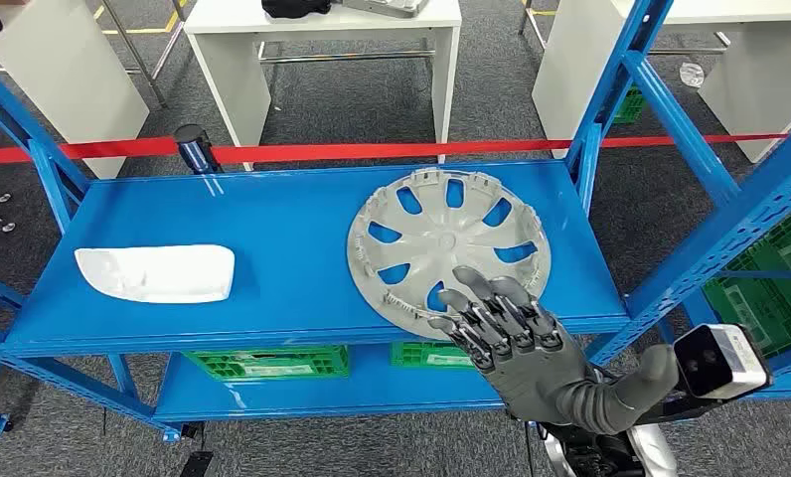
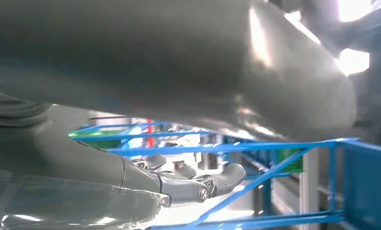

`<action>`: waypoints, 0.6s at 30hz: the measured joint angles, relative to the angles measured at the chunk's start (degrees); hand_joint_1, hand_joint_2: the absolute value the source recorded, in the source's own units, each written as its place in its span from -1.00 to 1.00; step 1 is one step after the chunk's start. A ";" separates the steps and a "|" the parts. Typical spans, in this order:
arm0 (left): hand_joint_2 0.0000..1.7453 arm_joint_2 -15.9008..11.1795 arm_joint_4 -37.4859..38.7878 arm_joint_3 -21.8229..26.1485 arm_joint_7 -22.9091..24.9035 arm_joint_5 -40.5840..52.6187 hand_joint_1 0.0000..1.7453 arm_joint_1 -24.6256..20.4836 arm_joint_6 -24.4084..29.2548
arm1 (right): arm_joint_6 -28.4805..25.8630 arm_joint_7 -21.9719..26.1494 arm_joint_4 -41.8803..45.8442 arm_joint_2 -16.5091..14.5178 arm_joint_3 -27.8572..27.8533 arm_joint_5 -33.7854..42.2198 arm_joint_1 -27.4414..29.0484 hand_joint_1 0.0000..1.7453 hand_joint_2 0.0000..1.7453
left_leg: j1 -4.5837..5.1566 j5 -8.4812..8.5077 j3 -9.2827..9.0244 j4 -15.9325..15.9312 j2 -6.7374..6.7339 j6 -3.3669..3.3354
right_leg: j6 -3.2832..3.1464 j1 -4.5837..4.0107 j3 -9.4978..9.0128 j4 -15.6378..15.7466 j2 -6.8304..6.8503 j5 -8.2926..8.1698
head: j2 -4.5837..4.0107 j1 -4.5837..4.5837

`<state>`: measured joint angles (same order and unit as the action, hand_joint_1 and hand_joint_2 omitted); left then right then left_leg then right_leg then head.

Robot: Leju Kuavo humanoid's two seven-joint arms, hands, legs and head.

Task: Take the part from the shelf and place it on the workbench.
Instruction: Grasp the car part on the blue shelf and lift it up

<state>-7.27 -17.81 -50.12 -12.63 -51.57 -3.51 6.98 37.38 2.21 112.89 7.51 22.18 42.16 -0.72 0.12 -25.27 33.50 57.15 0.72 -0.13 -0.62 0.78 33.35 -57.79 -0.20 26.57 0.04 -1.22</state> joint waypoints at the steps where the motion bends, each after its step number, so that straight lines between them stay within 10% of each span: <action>1: 1.00 -0.04 -0.01 0.01 -0.12 -0.03 -1.00 0.04 0.10 | -0.64 0.03 -0.02 -0.03 0.00 -1.07 -0.07 -1.00 -1.00 | -0.07 -0.22 0.13 0.27 -0.01 0.16 | -0.12 0.13 -0.10 0.06 -0.01 -0.04 | 0.00 0.01; 6: 1.00 -0.35 -0.21 0.20 -0.85 -0.44 -1.00 0.61 0.98 | -6.40 1.57 -1.10 -0.04 -0.13 -12.10 -0.74 -1.00 -1.00 | -0.57 -6.48 6.34 13.23 -0.40 1.42 | -0.75 0.30 -0.54 0.13 -0.03 0.09 | 0.00 -0.32; 8: 1.00 -0.41 -0.27 0.24 -0.96 -0.62 -1.00 1.13 1.08 | -7.59 2.14 -1.91 0.02 -0.15 -14.34 -0.94 -1.00 -1.00 | -0.68 -6.47 8.07 16.04 -0.42 1.45 | -0.78 0.19 -0.61 0.11 -0.08 0.15 | 0.00 -0.32; 13: 1.00 -0.76 -0.54 0.43 -1.14 -0.78 -1.00 1.43 1.20 | -8.40 2.48 -2.76 0.02 -0.17 -15.93 -1.75 -1.00 -1.00 | -0.27 0.05 1.05 1.20 -0.43 0.17 | -0.52 -0.20 -0.81 0.12 -0.26 0.38 | 0.00 -0.30; 18: 1.00 -0.93 -0.93 0.65 -1.22 -1.29 -1.00 1.77 1.60 | -15.61 3.34 -3.49 0.31 -0.18 -29.40 -2.54 -1.00 -1.00 | -0.30 0.53 -0.13 -0.73 -0.54 -1.29 | 0.44 -0.25 0.29 -1.84 -0.18 1.63 | 0.00 -0.19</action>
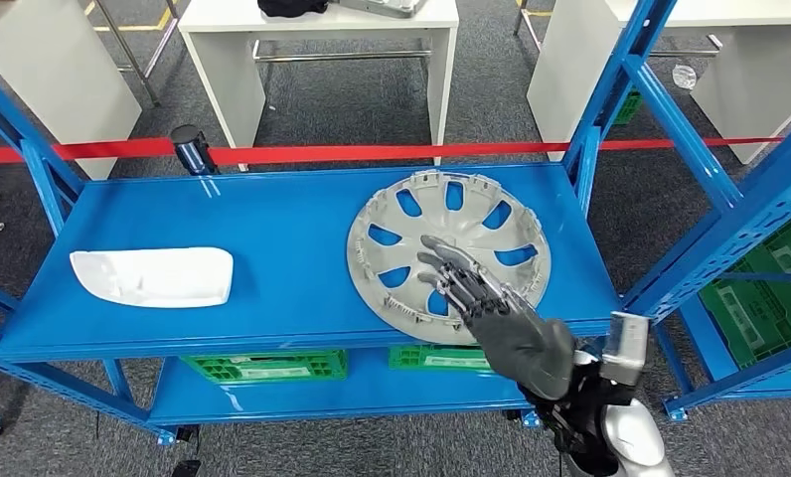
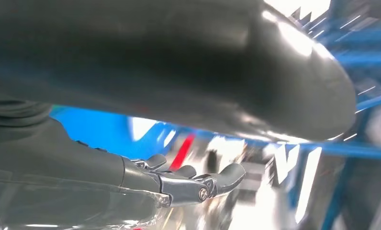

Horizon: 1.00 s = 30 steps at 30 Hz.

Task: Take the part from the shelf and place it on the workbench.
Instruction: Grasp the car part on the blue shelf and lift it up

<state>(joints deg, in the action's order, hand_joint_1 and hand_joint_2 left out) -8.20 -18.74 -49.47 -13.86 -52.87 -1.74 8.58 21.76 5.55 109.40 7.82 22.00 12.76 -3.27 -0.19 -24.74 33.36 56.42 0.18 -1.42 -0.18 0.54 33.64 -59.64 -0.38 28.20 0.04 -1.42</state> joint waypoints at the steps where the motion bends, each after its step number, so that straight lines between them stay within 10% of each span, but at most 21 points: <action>1: 1.00 0.02 -0.09 0.03 0.14 -0.04 -1.00 0.02 0.00 | -1.74 0.11 -0.38 0.23 0.06 -3.23 -0.42 -1.00 -1.00 | -0.12 0.18 -0.25 -0.29 -0.04 -0.23 | -0.09 0.01 1.39 -2.83 0.03 1.31 | 0.00 0.05; 5: 1.00 0.27 -0.16 0.07 1.31 -0.10 -1.00 0.00 -0.15 | -6.21 0.31 -3.18 1.72 0.83 -10.97 -1.96 -1.00 -1.00 | 0.05 0.17 -0.21 -0.28 0.03 -0.41 | 0.21 0.08 7.23 -14.25 0.05 4.99 | 0.00 0.12; 8: 1.00 0.54 -0.16 0.07 1.62 -0.09 -1.00 -0.12 -0.27 | -6.84 0.62 -4.68 2.48 1.23 -11.81 -3.02 -1.00 -1.00 | 0.07 0.00 -0.28 -0.02 0.21 -0.14 | 1.41 0.29 2.86 -4.55 0.19 0.71 | 0.00 0.13; 10: 1.00 0.63 -0.16 0.07 1.71 -0.09 -1.00 -0.22 -0.30 | -7.02 0.83 -5.22 2.66 1.48 -11.91 -3.59 -1.00 -1.00 | 0.31 -0.29 -0.20 0.32 0.25 0.35 | 1.06 0.26 -0.05 1.37 0.25 -1.36 | 0.00 0.07; 15: 1.00 0.72 -0.16 0.07 1.91 -0.09 -1.00 -0.26 -0.30 | -7.14 1.01 -6.13 2.98 1.93 -11.97 -4.20 -1.00 -1.00 | 0.03 -1.69 0.74 2.25 0.15 1.78 | -0.88 0.29 -0.73 2.32 0.12 -1.93 | 0.00 -0.04; 20: 1.00 0.73 -0.16 0.07 2.09 -0.18 -1.00 -0.22 -0.38 | -7.68 1.03 -6.81 3.08 2.37 -13.08 -4.49 -1.00 -1.00 | -0.40 -7.88 8.38 17.58 0.01 2.77 | -1.42 0.29 -0.89 2.33 0.09 -1.84 | 0.00 -0.19; 25: 1.00 0.94 -0.10 0.07 3.56 -0.88 -1.00 -0.92 -1.14 | -13.08 1.72 -8.88 4.08 4.07 -21.17 -6.95 -1.00 -1.00 | 0.11 -0.57 1.35 2.48 -0.13 1.04 | -1.27 -0.16 -0.98 2.34 -0.26 -1.79 | 0.00 -0.16; 30: 1.00 1.28 0.28 0.08 4.03 -1.15 -1.00 -1.33 -1.40 | -18.31 2.62 -12.31 5.78 6.43 -28.61 -9.55 -1.00 -1.00 | 0.25 0.17 -0.25 -0.40 -0.24 -0.15 | -0.15 -0.23 -0.37 1.54 -0.17 -1.21 | 0.00 -0.09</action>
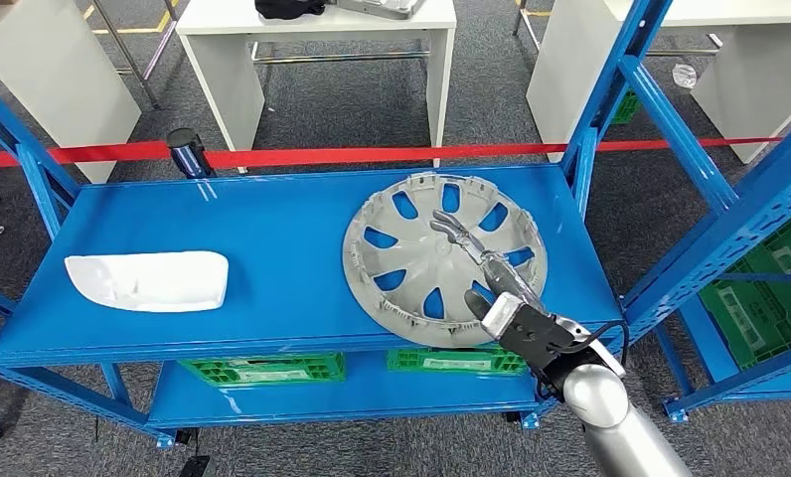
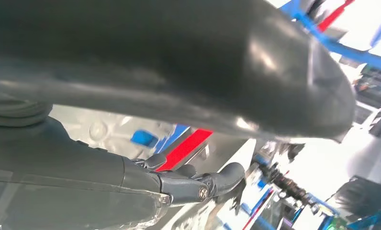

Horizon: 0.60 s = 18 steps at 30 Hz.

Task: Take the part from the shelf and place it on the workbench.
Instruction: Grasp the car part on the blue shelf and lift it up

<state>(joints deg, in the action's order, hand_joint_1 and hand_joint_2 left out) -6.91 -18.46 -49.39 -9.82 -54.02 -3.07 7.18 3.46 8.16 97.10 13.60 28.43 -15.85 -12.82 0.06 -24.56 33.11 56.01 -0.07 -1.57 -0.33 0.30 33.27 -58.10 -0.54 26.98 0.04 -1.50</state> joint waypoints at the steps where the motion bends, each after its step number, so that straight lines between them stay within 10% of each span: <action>1: 1.00 0.11 0.05 -0.01 -0.13 0.01 -1.00 -0.02 -0.08 | -0.91 -0.29 -0.40 0.53 0.33 -1.34 -0.39 -1.00 -1.00 | -0.15 0.30 -0.33 -0.49 -0.02 -0.26 | 0.00 0.01 1.00 -2.01 0.04 0.98 | 0.00 0.04; 4: 1.00 0.51 0.13 -0.07 -0.45 0.03 -1.00 -0.08 -0.48 | -4.92 -2.11 -2.48 3.41 2.50 -10.09 -1.83 -1.00 -1.00 | -0.21 0.50 -0.38 -0.77 0.07 -0.58 | -0.07 0.35 6.47 -12.92 0.09 5.07 | 0.00 0.15; 6: 1.00 0.89 0.17 -0.13 -0.47 -0.01 -1.00 -0.10 -0.52 | -8.38 -1.54 -5.25 5.51 4.40 -15.31 -2.94 -1.00 -1.00 | -0.21 0.45 -0.37 -0.67 0.19 -0.53 | 0.73 0.62 7.86 -15.12 0.12 5.04 | 0.00 0.18; 9: 1.00 1.34 0.26 -0.15 -0.50 -0.36 -1.00 -0.09 -0.50 | -9.54 0.69 -8.69 6.83 5.66 -11.38 -4.40 -1.00 -1.00 | -0.19 -0.04 -0.27 0.11 0.30 0.06 | 2.21 1.08 2.90 -4.57 0.37 0.54 | 0.00 0.18; 11: 1.00 1.39 0.44 -0.19 -0.59 -0.61 -1.00 -0.08 -0.72 | -7.47 1.56 -9.69 7.01 5.86 -4.03 -4.78 -1.00 -1.00 | 0.00 -0.51 -0.03 0.79 0.29 0.69 | 1.79 1.08 0.57 0.07 0.43 -0.95 | 0.00 0.14; 15: 1.00 1.30 0.82 -0.32 -0.85 -0.75 -1.00 0.01 -1.29 | -5.27 1.80 -10.33 6.97 5.74 5.40 -4.49 -1.00 -1.00 | -0.27 -1.37 0.62 1.89 0.21 1.58 | 0.24 1.02 0.39 0.43 0.30 -1.12 | 0.00 0.08; 18: 1.00 1.28 0.89 -0.49 -1.19 -0.71 -1.00 -0.05 -1.19 | -5.20 1.80 -10.38 6.91 5.35 6.83 -4.20 -1.00 -1.00 | -0.57 -6.00 4.65 10.51 0.17 2.41 | -0.22 1.19 0.26 0.48 0.30 -1.10 | 0.00 -0.01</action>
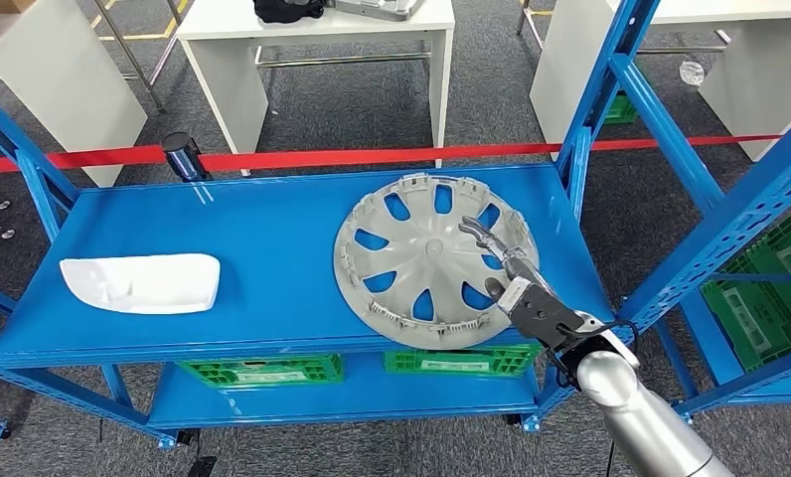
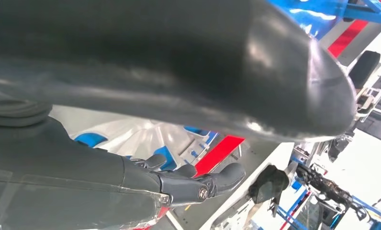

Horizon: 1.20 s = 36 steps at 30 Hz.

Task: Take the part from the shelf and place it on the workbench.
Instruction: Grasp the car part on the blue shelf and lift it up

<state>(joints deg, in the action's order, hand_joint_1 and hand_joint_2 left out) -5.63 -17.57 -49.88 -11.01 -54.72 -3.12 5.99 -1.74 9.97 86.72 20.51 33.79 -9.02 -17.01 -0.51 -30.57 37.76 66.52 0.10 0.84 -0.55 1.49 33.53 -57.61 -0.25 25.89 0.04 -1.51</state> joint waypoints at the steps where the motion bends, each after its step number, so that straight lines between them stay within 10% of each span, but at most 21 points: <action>1: 1.00 0.04 0.04 -0.08 -0.16 0.03 -1.00 -0.01 0.09 | -0.02 0.00 -0.04 -0.01 -0.07 0.07 0.15 -1.00 -1.00 | -0.08 -1.58 1.97 4.04 0.00 0.16 | -0.03 -0.05 0.01 -0.01 0.00 0.02 | 0.00 0.01; 3: 1.00 0.18 0.18 -0.22 -0.50 0.06 -1.00 0.00 0.19 | -0.18 0.09 -0.22 -0.02 -0.14 -0.23 0.43 -1.00 -1.00 | -0.15 -2.05 4.00 7.76 -0.01 0.19 | -0.07 -0.13 -0.03 -0.03 -0.04 0.07 | 0.00 0.01; 7: 1.00 0.28 0.62 -0.28 -0.89 0.06 -1.00 -0.10 0.19 | -1.33 0.62 -0.45 -0.09 -0.25 -2.17 0.53 -1.00 -1.00 | 0.08 4.58 -2.26 -5.61 0.02 -0.84 | 0.01 -0.35 -0.30 -0.01 -0.33 0.15 | 0.00 0.04; 12: 1.00 0.42 1.16 -0.30 -0.99 0.06 -1.00 -0.15 0.19 | -2.87 0.78 -0.49 -0.15 -0.25 -4.99 0.75 -1.00 -1.00 | 0.41 5.49 -4.28 -9.81 -0.03 -2.04 | 1.08 -0.47 0.07 -0.03 -0.30 0.33 | 0.00 0.09; 18: 1.00 0.67 1.46 -0.32 -1.00 0.06 -1.00 -0.19 0.19 | -3.15 0.79 -0.73 -0.05 -0.24 -5.26 1.10 -1.00 -1.00 | 0.41 6.05 -4.71 -10.55 0.00 -2.90 | 1.09 -0.44 8.19 -16.60 -0.16 6.78 | 0.00 0.33; 21: 1.00 0.84 1.53 -0.32 -1.01 0.06 -1.00 -0.20 0.19 | -3.18 0.79 -0.87 -0.04 -0.27 -5.28 1.19 -1.00 -1.00 | 0.41 5.86 -4.75 -10.24 0.11 -2.63 | 2.35 -0.33 4.05 -7.68 0.02 2.85 | 0.00 0.35; 24: 1.00 0.88 1.60 -0.32 -1.01 0.06 -1.00 -0.19 0.19 | -3.25 0.78 -0.89 -0.05 -0.28 -5.39 1.17 -1.00 -1.00 | 0.77 5.41 -4.49 -9.61 0.21 -1.88 | 1.62 -0.48 0.18 -0.01 0.12 0.23 | 0.00 0.29; 28: 1.00 0.91 1.72 -0.34 -1.12 0.04 -1.00 -0.16 0.19 | -4.18 0.95 -0.88 -0.07 -0.25 -7.46 1.10 -1.00 -1.00 | 0.57 4.33 -3.81 -8.20 0.18 -0.96 | 0.15 -0.27 0.01 0.09 0.03 -0.02 | 0.00 0.17; 33: 1.00 0.92 1.89 -0.66 -1.50 -0.05 -1.00 -0.08 0.19 | -6.81 1.22 -0.87 0.25 0.25 -13.77 0.88 -1.00 -1.00 | -0.03 -2.43 3.70 7.46 0.03 0.17 | -0.39 -0.30 -0.09 0.10 0.03 0.02 | 0.00 -0.09; 36: 1.00 0.91 1.99 -0.91 -1.78 -0.24 -1.00 -0.07 0.21 | -8.70 1.11 -0.87 1.01 0.79 -19.08 0.73 -1.00 -1.00 | -0.02 2.24 0.54 0.58 0.04 -0.41 | -0.37 -0.45 -0.27 0.12 -0.06 0.04 | 0.00 -0.09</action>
<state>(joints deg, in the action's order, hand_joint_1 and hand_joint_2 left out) -4.72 -15.58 -50.79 -12.79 -54.96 -3.19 6.20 -10.45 11.08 85.85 21.52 34.57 -28.10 -16.28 -0.52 -28.33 38.30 67.10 0.14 0.43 -0.92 1.04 33.26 -57.50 -0.31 25.92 0.04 -1.61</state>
